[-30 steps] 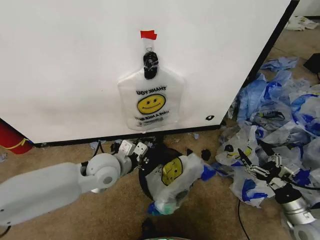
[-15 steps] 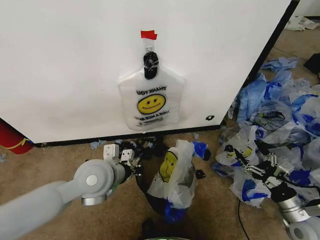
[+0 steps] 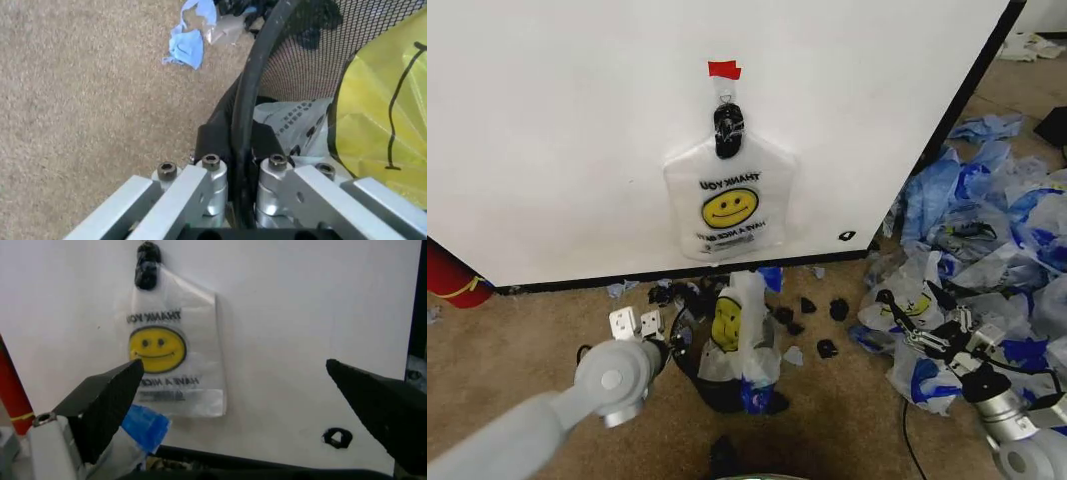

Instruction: Pick up the garbage bag from the wall and place it over the trash bin.

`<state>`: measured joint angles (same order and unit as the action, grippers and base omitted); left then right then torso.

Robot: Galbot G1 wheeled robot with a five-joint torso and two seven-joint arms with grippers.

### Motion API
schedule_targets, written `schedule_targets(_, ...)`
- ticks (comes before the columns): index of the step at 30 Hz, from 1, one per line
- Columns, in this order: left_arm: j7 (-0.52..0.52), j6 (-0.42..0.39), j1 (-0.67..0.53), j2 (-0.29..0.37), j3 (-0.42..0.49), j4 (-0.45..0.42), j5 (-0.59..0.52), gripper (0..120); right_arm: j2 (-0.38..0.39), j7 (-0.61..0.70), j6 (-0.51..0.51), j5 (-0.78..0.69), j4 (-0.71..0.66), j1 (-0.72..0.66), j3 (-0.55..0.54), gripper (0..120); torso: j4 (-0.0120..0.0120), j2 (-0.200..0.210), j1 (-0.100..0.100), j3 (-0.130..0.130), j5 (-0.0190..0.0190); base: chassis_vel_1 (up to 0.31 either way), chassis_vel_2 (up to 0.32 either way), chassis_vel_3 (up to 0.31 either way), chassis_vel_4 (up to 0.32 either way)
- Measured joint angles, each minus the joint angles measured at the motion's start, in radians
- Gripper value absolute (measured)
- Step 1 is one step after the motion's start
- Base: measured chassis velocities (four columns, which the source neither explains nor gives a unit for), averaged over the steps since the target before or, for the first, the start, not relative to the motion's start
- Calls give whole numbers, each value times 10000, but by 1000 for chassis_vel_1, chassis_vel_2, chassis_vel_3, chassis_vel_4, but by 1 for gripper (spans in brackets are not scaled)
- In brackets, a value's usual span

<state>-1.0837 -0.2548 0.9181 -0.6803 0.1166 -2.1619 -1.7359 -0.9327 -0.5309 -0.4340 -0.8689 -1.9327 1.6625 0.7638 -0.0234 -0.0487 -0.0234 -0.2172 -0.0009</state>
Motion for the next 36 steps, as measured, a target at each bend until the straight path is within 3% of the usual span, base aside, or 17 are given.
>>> schedule_targets(23,409,81,714,143,-851,-645,213,2,-50,-241,77,84,176,-55,-79,100,-2,2,0,-1,-1,0,0,0,0)
schedule_targets(26,402,68,805,87,-961,-749,180,8,-39,-242,79,84,160,-26,-56,100,-3,2,0,0,-2,0,0,0,0)
schedule_targets(32,148,-30,1273,-23,-1093,-1123,116,35,-80,-290,79,96,168,-30,-68,100,-1,2,0,0,-1,0,0,0,0)
schedule_targets(36,60,-10,1384,-48,-1141,-1151,244,43,-118,-328,79,122,174,-51,-113,100,-1,2,0,0,-1,0,0,0,0)
